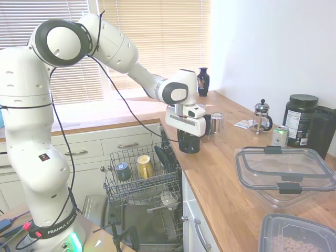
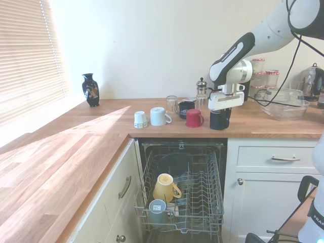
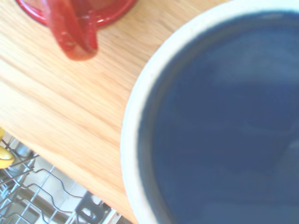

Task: Move a mug from dishwasher to table

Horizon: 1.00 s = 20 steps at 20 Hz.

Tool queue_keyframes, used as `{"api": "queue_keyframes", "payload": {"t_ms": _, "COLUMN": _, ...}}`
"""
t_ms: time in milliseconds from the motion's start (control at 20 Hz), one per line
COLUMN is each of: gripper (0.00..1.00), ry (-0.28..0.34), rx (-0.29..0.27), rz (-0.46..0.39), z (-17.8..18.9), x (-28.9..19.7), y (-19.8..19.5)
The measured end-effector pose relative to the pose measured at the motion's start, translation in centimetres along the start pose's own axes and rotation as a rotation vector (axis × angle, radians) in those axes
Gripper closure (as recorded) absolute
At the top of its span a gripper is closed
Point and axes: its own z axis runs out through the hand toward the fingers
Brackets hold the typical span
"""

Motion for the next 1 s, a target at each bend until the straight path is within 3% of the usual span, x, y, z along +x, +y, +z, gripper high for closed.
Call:
{"api": "queue_keyframes", "payload": {"t_ms": 700, "gripper": 0.00, "ry": -0.010, "rx": -0.008, "rz": 0.001, "z": 0.2, "x": 0.0, "y": -0.1}}
{"api": "queue_keyframes", "payload": {"t_ms": 1000, "gripper": 0.00, "ry": -0.025, "rx": -0.026, "rz": -0.002, "z": 2.3, "x": -0.8, "y": -0.2}}
